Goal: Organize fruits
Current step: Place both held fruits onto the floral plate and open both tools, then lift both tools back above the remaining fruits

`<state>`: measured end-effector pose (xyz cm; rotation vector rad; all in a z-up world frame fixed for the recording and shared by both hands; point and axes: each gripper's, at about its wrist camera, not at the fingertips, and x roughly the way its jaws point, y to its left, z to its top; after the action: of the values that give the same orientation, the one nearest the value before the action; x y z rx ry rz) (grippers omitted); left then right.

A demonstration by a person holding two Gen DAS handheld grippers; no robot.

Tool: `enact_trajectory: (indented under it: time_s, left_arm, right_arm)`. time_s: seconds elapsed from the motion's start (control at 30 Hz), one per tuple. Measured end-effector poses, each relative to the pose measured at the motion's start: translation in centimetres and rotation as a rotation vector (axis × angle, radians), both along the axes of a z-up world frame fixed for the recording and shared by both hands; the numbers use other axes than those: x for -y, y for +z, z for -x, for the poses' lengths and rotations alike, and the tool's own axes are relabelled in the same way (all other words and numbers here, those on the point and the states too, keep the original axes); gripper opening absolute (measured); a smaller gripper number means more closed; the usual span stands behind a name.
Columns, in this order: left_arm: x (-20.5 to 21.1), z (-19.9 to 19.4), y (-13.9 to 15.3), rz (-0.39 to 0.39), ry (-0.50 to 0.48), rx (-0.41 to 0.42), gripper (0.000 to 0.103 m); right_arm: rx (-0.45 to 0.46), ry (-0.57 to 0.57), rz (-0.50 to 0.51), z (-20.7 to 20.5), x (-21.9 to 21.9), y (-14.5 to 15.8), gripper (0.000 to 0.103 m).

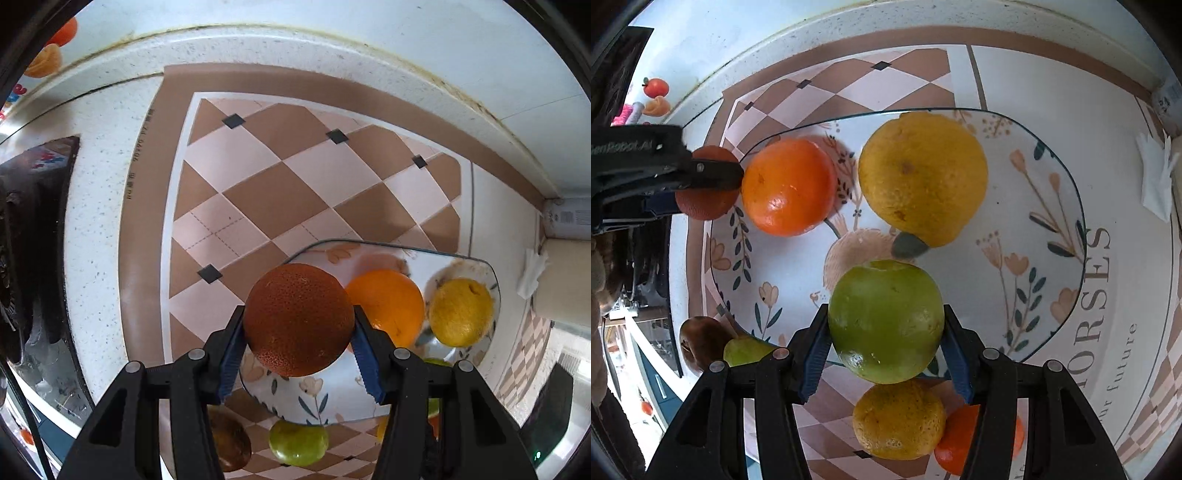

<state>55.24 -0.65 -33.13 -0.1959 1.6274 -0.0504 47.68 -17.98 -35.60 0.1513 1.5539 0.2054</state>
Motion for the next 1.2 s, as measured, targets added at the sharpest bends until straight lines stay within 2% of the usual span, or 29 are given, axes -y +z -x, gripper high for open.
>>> enact_trajectory:
  time_s: [0.1,0.2,0.53,0.63,0.7,0.73,0.77,0.83,0.93,1.07,1.2]
  left_arm:
    - [-0.2,-0.2,-0.2,0.005,0.004,-0.002,0.052]
    - [-0.6,-0.1,-1.0,0.006,0.019,-0.037,0.052]
    - [-1.4,0.4,-1.3,0.008,0.080,-0.033,0.056]
    - [-1.9,1.6,-1.2,0.002,0.096,-0.025,0.060]
    - [-2.1,2.0,-0.6,-0.004,0.097,-0.010,0.060]
    - [-2.2,2.5,-0.2,-0.013,0.086,0.005,0.064]
    - [-2.3,3.0,0.2,-0.022,0.076,0.017,0.078]
    - [-2.3,3.9,1.3,-0.044,0.056,0.049,0.086]
    - [-1.9,6.1,3.4,-0.077,0.019,0.108,0.086]
    - [-1.0,9.3,5.8,-0.120,-0.010,0.180,0.086]
    - [0.1,12.5,8.3,-0.163,-0.038,0.252,0.086]
  right_arm:
    - [-0.012,0.004,-0.002,-0.1,-0.2,-0.2,0.059]
    - [-0.020,0.007,0.002,-0.1,-0.5,-0.3,0.059]
    - [-0.038,-0.001,-0.011,-0.7,0.3,-0.1,0.060]
    - [-0.026,-0.011,-0.019,-0.7,1.0,0.7,0.069]
    - [-0.014,-0.020,-0.027,-0.6,1.5,1.4,0.077]
    - [-0.003,-0.023,-0.026,-0.4,1.8,2.0,0.079]
    - [0.005,-0.024,-0.024,-0.2,2.1,2.4,0.083]
    - [0.026,-0.024,-0.006,0.2,2.7,3.4,0.085]
    - [0.056,-0.025,0.032,1.0,3.5,4.8,0.092]
    - [0.102,-0.020,0.092,2.6,4.2,6.8,0.092]
    - [0.141,-0.018,0.106,4.4,4.5,8.8,0.092]
